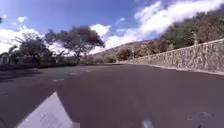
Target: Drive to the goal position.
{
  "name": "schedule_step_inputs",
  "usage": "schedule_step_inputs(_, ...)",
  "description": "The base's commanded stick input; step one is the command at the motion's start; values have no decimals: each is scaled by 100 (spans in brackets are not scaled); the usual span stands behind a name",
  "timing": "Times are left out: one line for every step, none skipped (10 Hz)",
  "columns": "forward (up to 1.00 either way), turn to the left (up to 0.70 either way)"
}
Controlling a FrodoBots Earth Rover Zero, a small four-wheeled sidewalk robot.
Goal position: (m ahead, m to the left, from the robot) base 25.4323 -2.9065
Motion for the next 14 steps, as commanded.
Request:
schedule_step_inputs(70,0)
schedule_step_inputs(70,0)
schedule_step_inputs(70,0)
schedule_step_inputs(70,0)
schedule_step_inputs(70,0)
schedule_step_inputs(70,0)
schedule_step_inputs(70,0)
schedule_step_inputs(70,0)
schedule_step_inputs(70,0)
schedule_step_inputs(70,0)
schedule_step_inputs(70,0)
schedule_step_inputs(70,0)
schedule_step_inputs(70,0)
schedule_step_inputs(70,-14)
